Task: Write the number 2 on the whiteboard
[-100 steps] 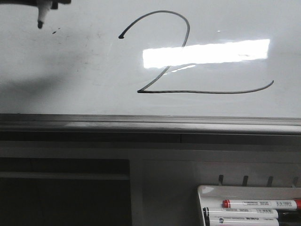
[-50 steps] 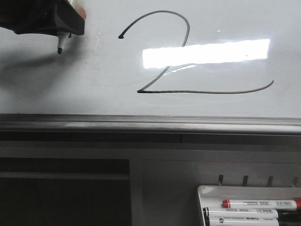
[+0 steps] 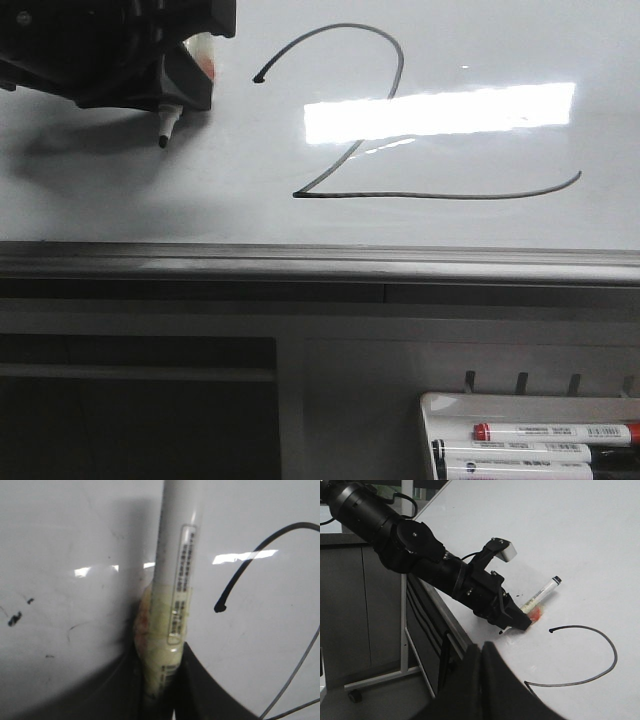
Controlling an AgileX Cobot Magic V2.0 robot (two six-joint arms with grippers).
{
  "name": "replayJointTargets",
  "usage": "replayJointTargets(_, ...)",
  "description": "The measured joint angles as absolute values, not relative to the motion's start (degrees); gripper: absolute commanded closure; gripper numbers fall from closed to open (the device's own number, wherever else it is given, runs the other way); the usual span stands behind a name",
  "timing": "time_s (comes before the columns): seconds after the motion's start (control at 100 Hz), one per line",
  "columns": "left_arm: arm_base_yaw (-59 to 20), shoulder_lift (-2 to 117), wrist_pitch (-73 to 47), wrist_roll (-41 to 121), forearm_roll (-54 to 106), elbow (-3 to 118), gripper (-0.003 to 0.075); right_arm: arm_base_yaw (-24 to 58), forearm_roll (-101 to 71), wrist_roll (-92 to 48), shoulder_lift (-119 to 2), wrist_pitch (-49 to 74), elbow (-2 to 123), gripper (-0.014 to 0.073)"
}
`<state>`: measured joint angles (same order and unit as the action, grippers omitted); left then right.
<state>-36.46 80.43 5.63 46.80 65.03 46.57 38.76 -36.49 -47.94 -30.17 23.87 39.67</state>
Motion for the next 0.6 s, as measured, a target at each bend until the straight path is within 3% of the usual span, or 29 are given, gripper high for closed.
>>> replayJointTargets(0.33, -36.77, 81.82, 5.14, 46.72, 65.17, 46.78, 0.0727, 38.76, -37.47, -47.94, -30.17, 23.68, 39.67, 0.0672)
replayJointTargets(0.6, -36.77, 81.82, 5.14, 46.72, 65.3, 46.78, 0.051, 38.76, -38.22, -47.94, -30.17, 23.63, 39.67, 0.0672)
